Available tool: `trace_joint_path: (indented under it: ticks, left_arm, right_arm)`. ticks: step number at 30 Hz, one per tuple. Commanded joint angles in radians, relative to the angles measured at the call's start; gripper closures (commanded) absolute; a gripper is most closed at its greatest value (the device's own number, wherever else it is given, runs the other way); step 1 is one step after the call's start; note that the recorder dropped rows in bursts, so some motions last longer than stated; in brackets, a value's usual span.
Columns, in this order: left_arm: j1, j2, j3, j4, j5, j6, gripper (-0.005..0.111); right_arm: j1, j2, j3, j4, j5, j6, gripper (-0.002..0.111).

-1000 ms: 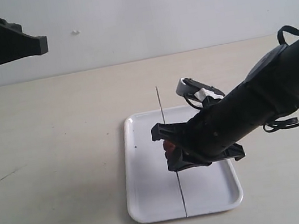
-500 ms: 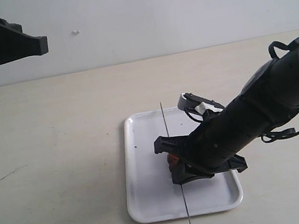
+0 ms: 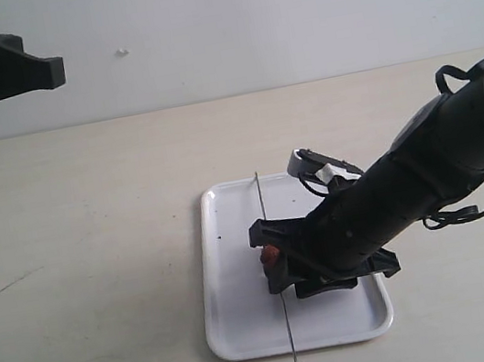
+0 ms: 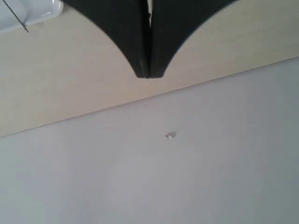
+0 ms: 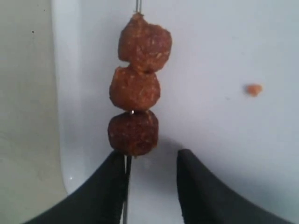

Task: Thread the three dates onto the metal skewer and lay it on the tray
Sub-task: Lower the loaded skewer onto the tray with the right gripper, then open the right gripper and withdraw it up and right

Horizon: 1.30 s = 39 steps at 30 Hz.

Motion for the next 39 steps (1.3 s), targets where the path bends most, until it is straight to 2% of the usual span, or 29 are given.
trace_joint_path:
  ticks: [1,13,16,18,23,31,39]
  left_arm:
    - [-0.004,-0.076,0.033,-0.001,-0.031,0.002,0.107]
    - [-0.004,-0.217,0.096,-0.001,-0.033,0.003,0.107]
    - [-0.004,-0.243,0.116,-0.001,-0.034,-0.001,0.107]
    - [-0.004,-0.255,0.134,-0.002,-0.034,-0.014,0.107]
    - [-0.004,-0.26,0.181,-0.002,-0.034,-0.047,0.107]
    - [-0.004,-0.26,0.268,-0.002,-0.041,-0.075,0.107]
    - [-0.004,-0.269,0.303,-0.01,-0.039,-0.075,0.107]
  right_arm:
    - [0.003,-0.036,0.003,-0.025,-0.002,-0.005,0.07]
    - [0.003,-0.095,0.003,-0.166,-0.015,0.033,0.07]
    - [0.003,-0.134,0.003,-0.196,-0.037,0.032,0.074]
    - [0.003,-0.166,0.003,-0.222,-0.055,0.032,0.081]
    - [0.003,-0.251,0.003,-0.308,-0.097,0.032,0.108]
    - [0.003,-0.375,0.003,-0.401,-0.113,0.03,0.108]
    - [0.003,-0.413,0.008,-0.429,-0.065,0.032,0.108]
